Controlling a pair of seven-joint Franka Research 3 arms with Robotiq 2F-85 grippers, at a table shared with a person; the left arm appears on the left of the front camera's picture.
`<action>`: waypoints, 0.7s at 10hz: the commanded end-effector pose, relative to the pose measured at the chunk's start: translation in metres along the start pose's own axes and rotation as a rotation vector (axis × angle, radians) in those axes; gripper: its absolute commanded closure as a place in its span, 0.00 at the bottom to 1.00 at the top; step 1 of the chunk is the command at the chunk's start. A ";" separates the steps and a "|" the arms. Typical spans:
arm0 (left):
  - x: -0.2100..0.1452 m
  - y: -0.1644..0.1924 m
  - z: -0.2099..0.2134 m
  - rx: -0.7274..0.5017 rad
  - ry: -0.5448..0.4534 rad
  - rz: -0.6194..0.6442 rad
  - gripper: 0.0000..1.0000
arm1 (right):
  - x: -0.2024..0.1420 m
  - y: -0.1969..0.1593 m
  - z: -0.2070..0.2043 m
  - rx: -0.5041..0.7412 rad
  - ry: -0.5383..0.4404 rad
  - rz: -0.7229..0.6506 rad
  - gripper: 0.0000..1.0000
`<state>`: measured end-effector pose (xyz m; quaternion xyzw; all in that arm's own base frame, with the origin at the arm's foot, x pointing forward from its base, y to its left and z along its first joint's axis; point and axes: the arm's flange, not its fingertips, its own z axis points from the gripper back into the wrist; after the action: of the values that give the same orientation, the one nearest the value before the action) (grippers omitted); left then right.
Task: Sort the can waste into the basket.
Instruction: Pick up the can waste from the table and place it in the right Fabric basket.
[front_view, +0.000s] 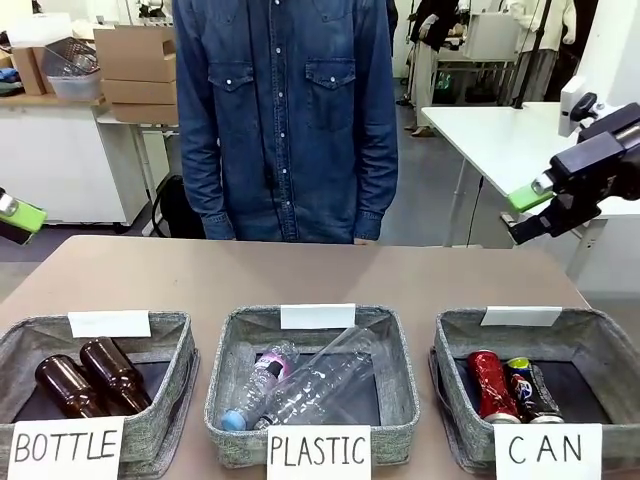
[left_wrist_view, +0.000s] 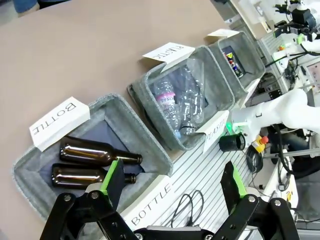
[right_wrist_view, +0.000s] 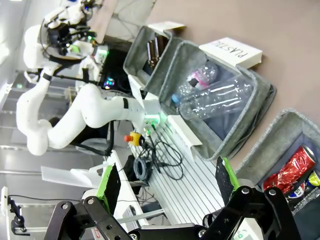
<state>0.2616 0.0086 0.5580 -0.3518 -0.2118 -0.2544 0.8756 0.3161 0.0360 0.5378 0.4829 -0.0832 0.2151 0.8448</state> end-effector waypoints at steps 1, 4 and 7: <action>-0.001 -0.001 0.000 0.003 0.014 0.008 0.00 | 0.000 0.000 0.003 0.003 0.006 0.010 0.00; -0.001 -0.001 0.000 0.003 0.014 0.008 0.00 | 0.000 0.000 0.003 0.003 0.006 0.010 0.00; -0.001 -0.001 0.000 0.003 0.014 0.008 0.00 | 0.000 0.000 0.003 0.003 0.006 0.010 0.00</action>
<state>0.2616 0.0085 0.5579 -0.3520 -0.2113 -0.2545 0.8756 0.3161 0.0360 0.5378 0.4829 -0.0832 0.2151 0.8448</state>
